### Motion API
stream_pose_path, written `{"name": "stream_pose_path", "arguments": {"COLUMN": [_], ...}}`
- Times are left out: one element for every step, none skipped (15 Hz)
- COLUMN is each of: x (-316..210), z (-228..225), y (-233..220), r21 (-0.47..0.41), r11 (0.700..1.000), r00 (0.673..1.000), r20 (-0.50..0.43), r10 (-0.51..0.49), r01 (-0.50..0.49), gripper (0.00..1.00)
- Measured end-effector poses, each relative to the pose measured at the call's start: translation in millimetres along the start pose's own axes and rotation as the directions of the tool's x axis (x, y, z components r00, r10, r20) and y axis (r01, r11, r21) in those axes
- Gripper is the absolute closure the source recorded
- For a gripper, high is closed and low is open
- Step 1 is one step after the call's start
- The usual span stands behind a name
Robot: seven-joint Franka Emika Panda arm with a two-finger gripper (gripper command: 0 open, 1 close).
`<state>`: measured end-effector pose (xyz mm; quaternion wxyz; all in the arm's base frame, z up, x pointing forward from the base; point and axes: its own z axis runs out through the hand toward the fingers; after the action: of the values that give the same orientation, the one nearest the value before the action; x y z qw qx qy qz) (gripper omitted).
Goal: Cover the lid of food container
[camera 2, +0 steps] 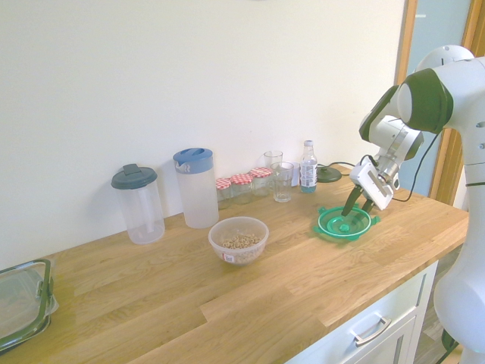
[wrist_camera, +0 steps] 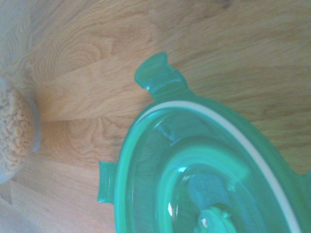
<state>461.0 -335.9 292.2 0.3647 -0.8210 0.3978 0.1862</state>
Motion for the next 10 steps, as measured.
{"name": "stream_pose_path", "arguments": {"x": [0.7,1.5,2.0,2.2,2.4,2.6,3.2,3.9,4.2,3.9], "z": [2.2,4.4,6.9,8.6,9.8,10.2,10.1,9.9,9.9,10.5], "y": [-1.8,-3.3,-4.3,-3.7,-2.6,-2.0,-1.7,-1.8,-1.9,-2.3], "r21": [-0.004,-0.007,-0.009,-0.01,-0.01,-0.01,-0.013,-0.016,-0.018,-0.026], "r11": [1.0,1.0,1.0,1.0,1.0,1.0,1.0,1.0,0.999,0.999], "r00": [1.0,1.0,1.0,1.0,1.0,1.0,1.0,1.0,0.999,0.999], "r20": [-0.002,-0.004,-0.005,-0.004,-0.004,-0.004,-0.009,-0.016,-0.019,-0.017], "r10": [-0.001,-0.001,0.0,0.003,0.006,0.009,0.015,0.022,0.026,0.028], "r01": [0.001,0.001,0.0,-0.003,-0.006,-0.009,-0.016,-0.022,-0.027,-0.028], "gripper": [1.0,1.0,1.0,1.0,1.0,1.0,1.0,1.0,1.0,1.0]}}
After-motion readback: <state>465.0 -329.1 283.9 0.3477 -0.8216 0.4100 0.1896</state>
